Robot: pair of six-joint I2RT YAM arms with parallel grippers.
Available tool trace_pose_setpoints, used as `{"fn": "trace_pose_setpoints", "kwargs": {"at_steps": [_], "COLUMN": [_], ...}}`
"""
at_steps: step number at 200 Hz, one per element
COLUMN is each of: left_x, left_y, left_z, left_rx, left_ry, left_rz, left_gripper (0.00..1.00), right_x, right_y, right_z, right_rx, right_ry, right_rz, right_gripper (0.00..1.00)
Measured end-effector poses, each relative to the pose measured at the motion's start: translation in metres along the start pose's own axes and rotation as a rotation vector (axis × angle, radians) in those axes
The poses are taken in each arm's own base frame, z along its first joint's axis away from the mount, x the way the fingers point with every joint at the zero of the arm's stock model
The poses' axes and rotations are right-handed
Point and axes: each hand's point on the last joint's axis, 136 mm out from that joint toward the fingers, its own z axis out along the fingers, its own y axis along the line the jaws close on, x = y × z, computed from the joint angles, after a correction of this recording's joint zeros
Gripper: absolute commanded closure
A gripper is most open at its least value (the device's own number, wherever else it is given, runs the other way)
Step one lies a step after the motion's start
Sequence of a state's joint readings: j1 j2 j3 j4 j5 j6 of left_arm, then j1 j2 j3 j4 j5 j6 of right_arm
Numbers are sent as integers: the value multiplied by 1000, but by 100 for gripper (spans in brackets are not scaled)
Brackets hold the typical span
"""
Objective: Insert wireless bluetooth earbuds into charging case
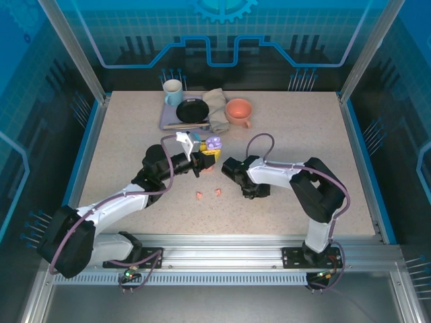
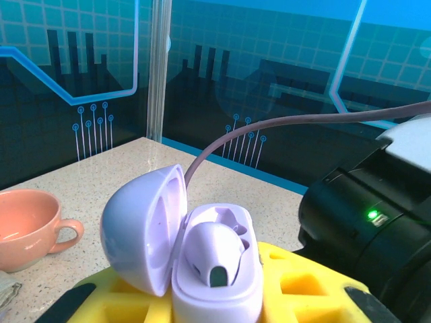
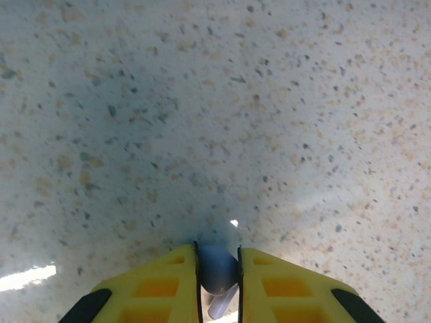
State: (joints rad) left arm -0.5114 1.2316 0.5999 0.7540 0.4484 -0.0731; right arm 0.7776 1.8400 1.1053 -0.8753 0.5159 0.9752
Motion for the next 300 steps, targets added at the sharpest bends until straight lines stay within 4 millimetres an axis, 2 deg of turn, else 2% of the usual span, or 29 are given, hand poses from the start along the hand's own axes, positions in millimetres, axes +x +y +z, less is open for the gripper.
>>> {"fn": "trace_pose_setpoints", "kwargs": {"at_steps": [115,147,189,225,242,275,300], "left_x": [-7,-7,-6,-2,5,18,18], "left_y": [0,0,0,2,4,6,8], "left_z": [1,1,1,4,7,13,19], "left_rx": [2,2,3,2,3,16,30], "left_ry": [-12,-12,-11,-1,18,51,56], "left_rz": [7,7,7,1,-10,-29,-35], "left_gripper": [100,100,100,100,100,100,100], "right_x": [-1,-5,-30,-43,-57,-89,-106], "right_y": [1,1,-9,-17,-24,-40,-49], "right_z": [0,-9,-60,-93,-124,-198,-239], "right_rx": [-66,-129,-289,-365,-433,-573,-635], "right_ry": [41,-1,-143,-234,-314,-508,-615], "right_rz": [54,85,140,121,119,121,110], "right_gripper": [83,83,83,82,82,82,82]}}
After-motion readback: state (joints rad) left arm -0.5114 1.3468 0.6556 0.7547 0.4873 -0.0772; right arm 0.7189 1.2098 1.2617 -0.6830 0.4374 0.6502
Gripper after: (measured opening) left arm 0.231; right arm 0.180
